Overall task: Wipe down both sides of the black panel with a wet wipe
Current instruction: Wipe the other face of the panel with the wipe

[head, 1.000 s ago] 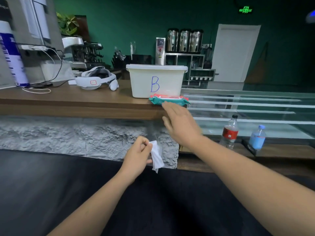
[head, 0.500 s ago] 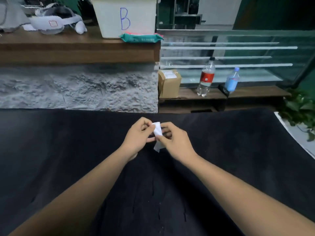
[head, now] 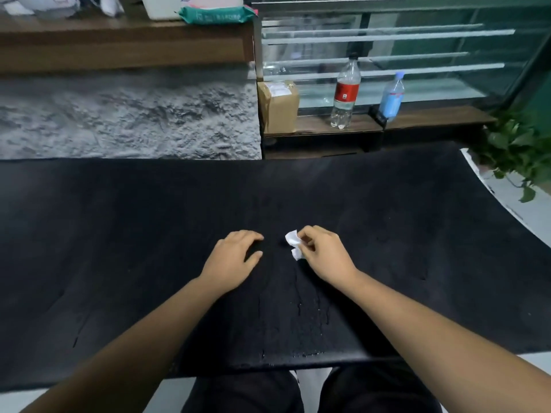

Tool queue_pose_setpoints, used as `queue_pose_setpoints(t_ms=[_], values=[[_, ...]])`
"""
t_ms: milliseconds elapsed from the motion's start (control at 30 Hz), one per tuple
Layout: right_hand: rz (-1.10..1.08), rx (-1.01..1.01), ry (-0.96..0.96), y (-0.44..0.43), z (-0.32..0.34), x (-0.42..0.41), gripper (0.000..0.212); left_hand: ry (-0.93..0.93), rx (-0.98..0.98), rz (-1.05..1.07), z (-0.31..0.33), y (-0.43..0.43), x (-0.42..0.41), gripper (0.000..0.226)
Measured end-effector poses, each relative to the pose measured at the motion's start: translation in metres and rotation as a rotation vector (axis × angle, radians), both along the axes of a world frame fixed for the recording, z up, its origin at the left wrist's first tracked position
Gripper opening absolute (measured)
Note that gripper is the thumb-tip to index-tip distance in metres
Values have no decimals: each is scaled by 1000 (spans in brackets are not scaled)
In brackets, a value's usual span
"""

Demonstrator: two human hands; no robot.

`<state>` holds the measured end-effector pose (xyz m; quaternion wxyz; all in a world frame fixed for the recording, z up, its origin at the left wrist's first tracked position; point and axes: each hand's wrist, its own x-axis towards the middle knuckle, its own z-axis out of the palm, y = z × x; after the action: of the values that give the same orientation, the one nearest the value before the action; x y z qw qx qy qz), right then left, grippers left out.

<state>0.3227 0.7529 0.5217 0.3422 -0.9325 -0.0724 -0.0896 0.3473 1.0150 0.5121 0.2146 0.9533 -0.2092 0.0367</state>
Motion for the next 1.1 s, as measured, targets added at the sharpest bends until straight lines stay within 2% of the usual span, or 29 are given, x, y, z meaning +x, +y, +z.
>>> queue_pose_setpoints(t_ms=[133,500,1100], values=[[-2,-27,-58,6,-11,-2,15,-76,112,22,-19,19,-7,50],[11,-39,-135,7,-23,-9,10,-52,71,77,-34,20,-13,53],[57,50,-109,4,-20,-24,12,3,80,96,-31,22,-31,50]])
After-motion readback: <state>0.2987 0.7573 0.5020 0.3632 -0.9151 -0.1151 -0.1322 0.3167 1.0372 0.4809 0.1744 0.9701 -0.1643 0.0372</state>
